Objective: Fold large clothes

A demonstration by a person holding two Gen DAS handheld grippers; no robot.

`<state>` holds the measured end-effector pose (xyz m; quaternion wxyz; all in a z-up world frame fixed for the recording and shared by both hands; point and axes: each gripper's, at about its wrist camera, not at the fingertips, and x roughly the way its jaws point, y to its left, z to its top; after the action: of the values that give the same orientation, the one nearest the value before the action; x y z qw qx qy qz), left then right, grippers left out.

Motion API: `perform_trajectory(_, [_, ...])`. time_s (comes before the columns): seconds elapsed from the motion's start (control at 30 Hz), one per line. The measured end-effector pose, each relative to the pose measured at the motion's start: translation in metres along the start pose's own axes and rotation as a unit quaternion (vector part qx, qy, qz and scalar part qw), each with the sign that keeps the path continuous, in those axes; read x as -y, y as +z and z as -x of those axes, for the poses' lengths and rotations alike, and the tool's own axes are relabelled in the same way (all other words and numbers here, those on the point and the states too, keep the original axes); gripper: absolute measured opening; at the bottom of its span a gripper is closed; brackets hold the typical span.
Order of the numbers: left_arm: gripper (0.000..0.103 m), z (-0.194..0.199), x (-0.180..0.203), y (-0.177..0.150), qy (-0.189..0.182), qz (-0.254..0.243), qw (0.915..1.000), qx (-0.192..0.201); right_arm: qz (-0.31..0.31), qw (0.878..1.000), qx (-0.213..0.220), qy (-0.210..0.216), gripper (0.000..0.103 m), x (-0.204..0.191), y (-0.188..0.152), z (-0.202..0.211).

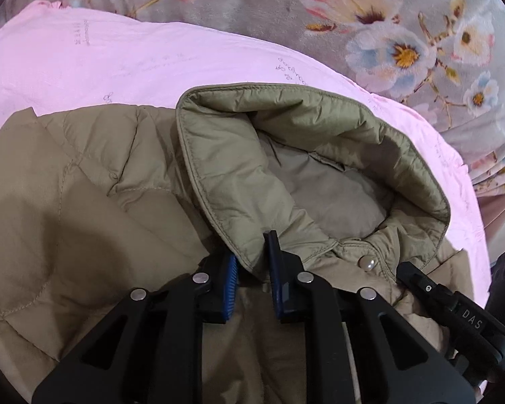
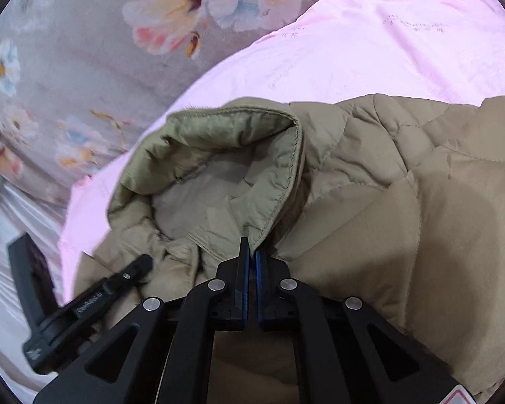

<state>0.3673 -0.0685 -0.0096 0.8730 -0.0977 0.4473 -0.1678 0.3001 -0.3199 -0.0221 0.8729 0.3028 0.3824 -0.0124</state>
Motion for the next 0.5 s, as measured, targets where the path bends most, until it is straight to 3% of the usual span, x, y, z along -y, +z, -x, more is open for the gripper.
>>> perform_trajectory(0.17, [0.016, -0.001, 0.007, -0.001, 0.028, -0.018, 0.9994, 0.006, 0.018, 0.999, -0.002, -0.032, 0.000, -0.002, 0.002, -0.007])
perform_trajectory(0.33, [0.017, 0.002, 0.000, -0.002, 0.014, -0.004, 0.9998, 0.011, 0.013, 1.000, -0.004, -0.024, 0.000, 0.003, 0.003, -0.008])
perform_trajectory(0.4, [0.019, 0.008, -0.005, -0.002, 0.003, 0.008, 0.9999, 0.011, -0.002, 1.000, -0.009, -0.001, 0.005, 0.008, 0.003, -0.003])
perform_trajectory(0.47, [0.020, 0.023, -0.011, 0.001, -0.002, 0.009, 0.9999, 0.010, -0.016, 1.000, 0.000, 0.011, 0.022, 0.012, 0.004, 0.017])
perform_trajectory(0.5, [0.020, 0.033, -0.015, 0.003, -0.005, 0.009, 0.9998, 0.015, -0.017, 1.000, 0.015, 0.011, 0.024, 0.011, 0.004, 0.030])
